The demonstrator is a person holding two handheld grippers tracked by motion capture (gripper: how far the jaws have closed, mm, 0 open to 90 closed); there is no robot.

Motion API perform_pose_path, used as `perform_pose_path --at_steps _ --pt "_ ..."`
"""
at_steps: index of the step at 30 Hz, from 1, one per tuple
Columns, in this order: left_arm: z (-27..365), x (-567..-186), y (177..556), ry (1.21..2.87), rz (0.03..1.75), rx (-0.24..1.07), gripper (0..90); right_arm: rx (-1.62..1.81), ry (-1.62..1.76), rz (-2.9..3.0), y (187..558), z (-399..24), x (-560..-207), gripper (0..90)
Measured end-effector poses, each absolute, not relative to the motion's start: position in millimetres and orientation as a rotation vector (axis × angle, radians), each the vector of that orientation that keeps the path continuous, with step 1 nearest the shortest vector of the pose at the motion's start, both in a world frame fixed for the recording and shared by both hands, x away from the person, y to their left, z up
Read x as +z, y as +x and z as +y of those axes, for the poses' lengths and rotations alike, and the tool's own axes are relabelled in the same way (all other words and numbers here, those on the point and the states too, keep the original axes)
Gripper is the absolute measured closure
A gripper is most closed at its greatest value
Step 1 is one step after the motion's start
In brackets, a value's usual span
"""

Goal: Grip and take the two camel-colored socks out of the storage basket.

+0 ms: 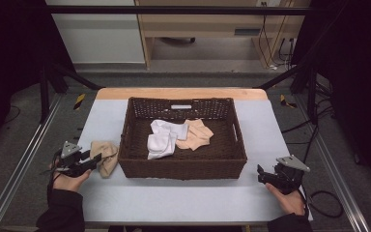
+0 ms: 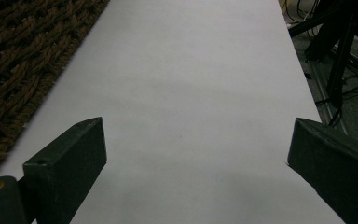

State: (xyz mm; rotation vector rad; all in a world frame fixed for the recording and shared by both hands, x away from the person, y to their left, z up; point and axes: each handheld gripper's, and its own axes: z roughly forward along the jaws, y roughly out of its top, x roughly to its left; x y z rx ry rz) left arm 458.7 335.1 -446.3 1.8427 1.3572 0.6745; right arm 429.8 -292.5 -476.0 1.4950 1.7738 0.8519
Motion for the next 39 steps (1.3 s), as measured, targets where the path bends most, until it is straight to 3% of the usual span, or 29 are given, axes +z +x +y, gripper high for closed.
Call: perform_pose_path --at_steps 10,16,39 --pt "341.3 -441.5 453.3 1.785 1.356 0.694 31.1 0.852 1.500 1.774 429.5 -292.7 -475.7 4.7" --pt "347.6 -442.1 443.0 1.760 1.345 0.688 26.1 0.852 1.502 1.769 429.2 -293.7 -475.4 4.7" --pt "350.7 -457.3 413.8 1.804 1.336 0.644 25.0 0.867 1.520 1.740 427.4 -300.4 -473.1 4.6"
